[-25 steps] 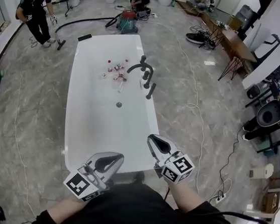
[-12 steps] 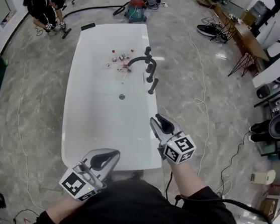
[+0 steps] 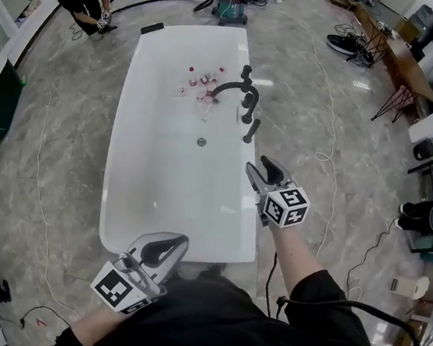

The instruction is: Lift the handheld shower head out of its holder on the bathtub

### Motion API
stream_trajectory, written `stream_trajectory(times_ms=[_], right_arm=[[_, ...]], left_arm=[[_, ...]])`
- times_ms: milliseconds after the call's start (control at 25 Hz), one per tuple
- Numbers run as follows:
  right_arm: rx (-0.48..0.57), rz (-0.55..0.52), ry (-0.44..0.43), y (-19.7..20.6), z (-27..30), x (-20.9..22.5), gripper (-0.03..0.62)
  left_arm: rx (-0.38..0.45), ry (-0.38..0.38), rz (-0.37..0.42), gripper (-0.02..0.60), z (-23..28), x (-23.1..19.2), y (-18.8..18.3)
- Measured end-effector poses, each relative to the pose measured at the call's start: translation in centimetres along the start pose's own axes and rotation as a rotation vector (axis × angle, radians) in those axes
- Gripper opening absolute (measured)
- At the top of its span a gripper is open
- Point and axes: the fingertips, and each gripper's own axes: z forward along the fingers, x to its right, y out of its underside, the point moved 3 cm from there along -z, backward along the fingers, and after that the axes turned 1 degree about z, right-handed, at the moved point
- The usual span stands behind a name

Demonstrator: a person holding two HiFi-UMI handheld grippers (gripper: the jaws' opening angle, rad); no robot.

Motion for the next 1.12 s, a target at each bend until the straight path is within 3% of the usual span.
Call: stream_trajectory(times_ms=[760,1120], right_arm=[[-0.226,-0.047,0.122,5.8,14.4,14.3,0.237],[-0.332,-0.103,0.252,8.6,20.2,20.5,0.256]], left_arm=[[-0.056,-0.118,-0.041,0.0,2.5,-5.5,1.3],[-0.067,-0.164,-0.062,0.0,3.3,-8.0,2.0]])
